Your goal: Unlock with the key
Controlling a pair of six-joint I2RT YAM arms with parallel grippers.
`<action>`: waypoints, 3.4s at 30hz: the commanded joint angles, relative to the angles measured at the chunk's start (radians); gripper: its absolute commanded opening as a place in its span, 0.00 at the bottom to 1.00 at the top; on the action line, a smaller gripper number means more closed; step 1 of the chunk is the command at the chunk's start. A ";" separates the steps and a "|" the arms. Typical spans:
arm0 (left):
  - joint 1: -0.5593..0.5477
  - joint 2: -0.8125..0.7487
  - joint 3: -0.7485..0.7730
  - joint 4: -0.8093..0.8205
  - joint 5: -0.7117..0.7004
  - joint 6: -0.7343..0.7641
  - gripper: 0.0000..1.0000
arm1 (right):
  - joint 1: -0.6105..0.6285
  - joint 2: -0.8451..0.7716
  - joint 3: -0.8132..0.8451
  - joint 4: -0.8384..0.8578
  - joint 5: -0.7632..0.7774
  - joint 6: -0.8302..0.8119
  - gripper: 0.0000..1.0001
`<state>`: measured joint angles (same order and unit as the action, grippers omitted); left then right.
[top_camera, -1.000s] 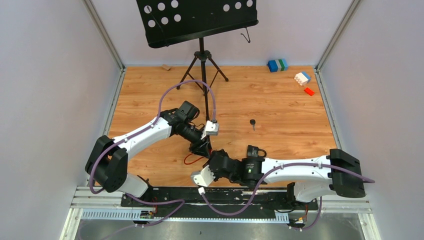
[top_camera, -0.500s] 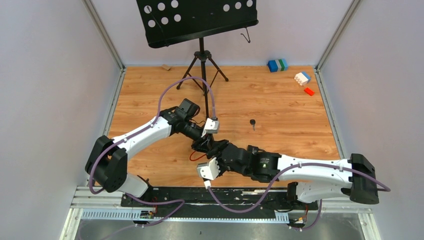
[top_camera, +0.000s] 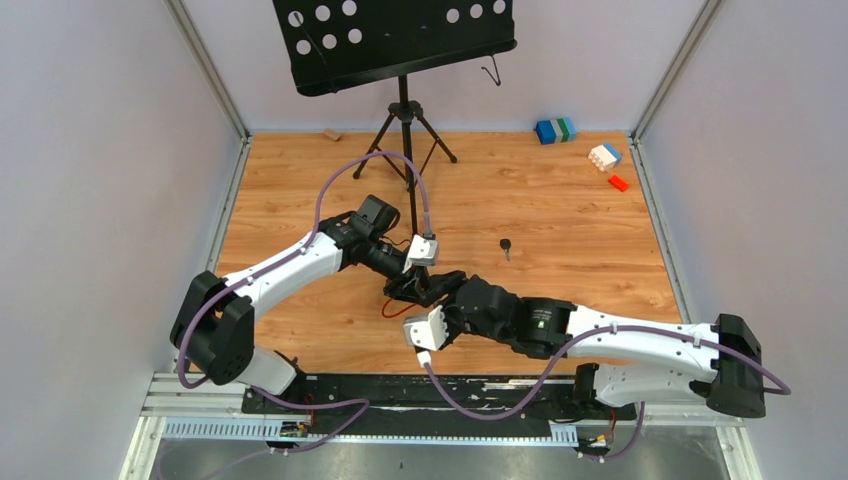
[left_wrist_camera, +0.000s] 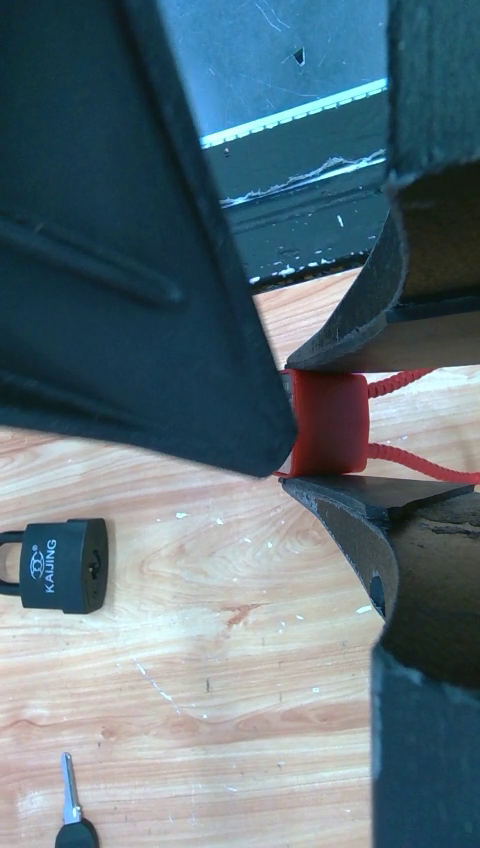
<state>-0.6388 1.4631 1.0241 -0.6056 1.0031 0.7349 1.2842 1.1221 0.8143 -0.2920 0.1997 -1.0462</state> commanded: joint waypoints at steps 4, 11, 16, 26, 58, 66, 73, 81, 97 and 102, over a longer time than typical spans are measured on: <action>0.004 -0.025 0.027 0.010 0.057 0.025 0.00 | -0.038 -0.030 -0.010 0.001 -0.043 0.019 0.52; 0.003 -0.040 0.018 0.013 0.060 0.028 0.00 | -0.043 -0.007 -0.008 -0.017 -0.072 0.024 0.48; 0.003 -0.038 0.014 0.014 0.062 0.029 0.00 | -0.049 -0.002 -0.010 -0.016 -0.081 0.022 0.40; 0.004 -0.044 0.014 0.013 0.062 0.024 0.00 | -0.048 0.012 -0.017 -0.025 -0.088 0.019 0.28; 0.002 -0.027 0.021 -0.007 0.083 0.030 0.00 | -0.052 0.048 -0.004 -0.035 -0.060 -0.075 0.01; -0.004 -0.025 0.021 0.024 0.078 -0.015 0.00 | 0.004 0.105 0.002 -0.024 -0.020 -0.109 0.00; -0.011 -0.035 0.006 0.050 0.051 -0.027 0.00 | 0.009 0.128 0.008 0.016 -0.025 -0.052 0.00; -0.019 -0.056 -0.012 0.096 0.005 -0.050 0.00 | -0.031 0.132 0.032 0.002 -0.095 0.040 0.00; -0.025 -0.157 -0.134 0.340 -0.229 -0.155 0.00 | -0.177 0.186 0.200 -0.175 -0.347 0.324 0.00; -0.024 -0.190 -0.181 0.434 -0.291 -0.186 0.00 | -0.225 0.194 0.212 -0.183 -0.415 0.393 0.00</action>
<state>-0.6624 1.3266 0.8585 -0.3565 0.8116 0.5739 1.0874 1.3109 0.9771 -0.4740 -0.0757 -0.8021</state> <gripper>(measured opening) 0.430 0.064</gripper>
